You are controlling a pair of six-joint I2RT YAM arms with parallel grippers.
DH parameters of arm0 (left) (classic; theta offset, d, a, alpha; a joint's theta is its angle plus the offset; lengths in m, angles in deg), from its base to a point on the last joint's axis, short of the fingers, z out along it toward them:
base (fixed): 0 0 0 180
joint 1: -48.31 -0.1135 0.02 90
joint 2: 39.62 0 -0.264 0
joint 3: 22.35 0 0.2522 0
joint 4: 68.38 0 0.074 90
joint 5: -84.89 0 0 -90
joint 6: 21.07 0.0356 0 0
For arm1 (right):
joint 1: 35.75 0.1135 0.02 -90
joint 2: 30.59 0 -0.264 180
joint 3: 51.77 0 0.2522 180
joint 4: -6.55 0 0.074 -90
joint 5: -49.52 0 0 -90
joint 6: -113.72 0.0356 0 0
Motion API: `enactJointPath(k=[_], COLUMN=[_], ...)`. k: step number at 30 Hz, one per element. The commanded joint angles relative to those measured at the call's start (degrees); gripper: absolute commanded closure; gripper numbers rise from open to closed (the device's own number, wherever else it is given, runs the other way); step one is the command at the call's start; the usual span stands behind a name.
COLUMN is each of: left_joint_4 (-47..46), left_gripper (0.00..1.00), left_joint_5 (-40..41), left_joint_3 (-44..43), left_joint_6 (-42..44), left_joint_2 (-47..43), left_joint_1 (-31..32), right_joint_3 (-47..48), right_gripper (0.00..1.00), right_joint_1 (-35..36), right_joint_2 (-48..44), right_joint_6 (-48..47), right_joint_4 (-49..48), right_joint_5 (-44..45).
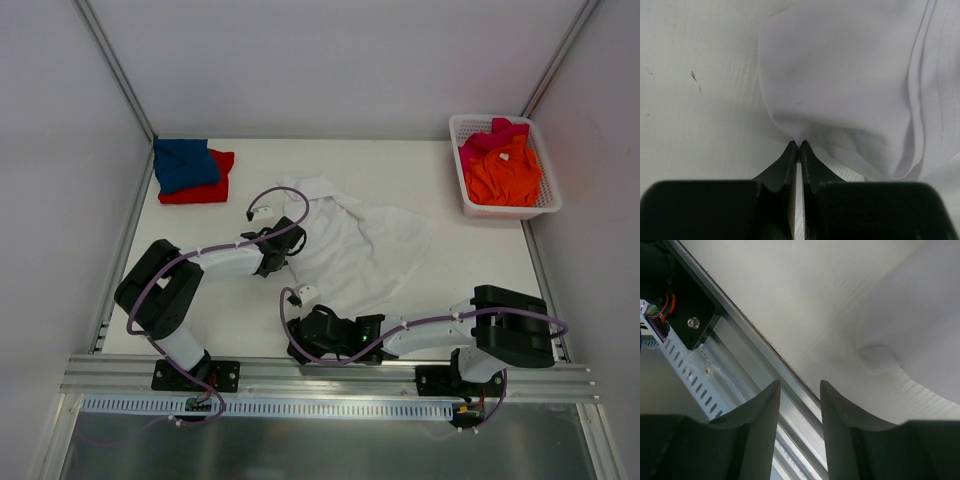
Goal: Fold and stack the t-shirts
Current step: Flatten the tshirt out
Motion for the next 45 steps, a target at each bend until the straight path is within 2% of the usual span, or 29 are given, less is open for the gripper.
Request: enactJointPath(k=[1, 2, 5, 9, 15, 19, 26, 33, 38, 41, 45], left_joint_4=[2.64, 2.64, 2.64, 1.86, -5.51, -9.82, -18.18, -27.05, -32.68, -33.13, -33.04], left_gripper=[1.00, 1.00, 1.00, 1.00, 1.00, 1.00, 1.00, 1.00, 1.00, 1.00, 1.00], left_joint_5=[-0.78, -0.78, -0.78, -2.18, -7.71, -11.41, -17.47, -24.15, -28.64, -29.26, -29.70], left_joint_3=[0.65, 0.65, 0.39, 0.74, 6.70, 9.35, 13.47, 17.52, 21.03, 22.00, 22.54], left_joint_6=[0.95, 0.86, 0.77, 0.86, 3.05, 4.29, 5.34, 5.96, 5.87, 6.04, 6.31], left_joint_2=[-0.99, -1.07, -0.63, -0.37, -4.23, -5.29, -5.99, -6.52, -6.96, -7.84, -9.16], left_joint_1=[-1.04, -1.04, -1.13, -2.00, -6.04, -8.77, -11.67, -14.74, -17.21, -18.26, -19.32], right_joint_3=[0.95, 1.65, 3.59, 3.68, 3.16, 2.28, 3.07, 1.13, 0.96, 0.52, -0.27], right_gripper=[0.59, 0.59, 0.59, 0.59, 0.59, 0.59, 0.59, 0.59, 0.57, 0.57, 0.57], right_joint_1=[0.03, 0.38, 1.00, 1.18, 1.71, 1.79, 2.58, 2.58, 2.41, 1.27, -0.23], right_joint_2=[-2.59, -3.20, -3.82, -4.18, -2.69, -1.72, -1.45, -1.80, -1.72, -1.36, -1.98], right_joint_6=[-1.16, -1.69, -2.74, -4.33, -6.61, -8.45, -12.15, -15.40, -16.98, -16.90, -16.02], right_joint_4=[2.33, 8.02, 15.61, 17.57, 14.41, 9.49, 8.17, 1.23, -0.01, -0.01, 3.23], right_joint_5=[4.62, 7.19, 13.88, 16.00, 14.16, 8.98, 5.11, -7.62, -10.89, -10.20, -1.25])
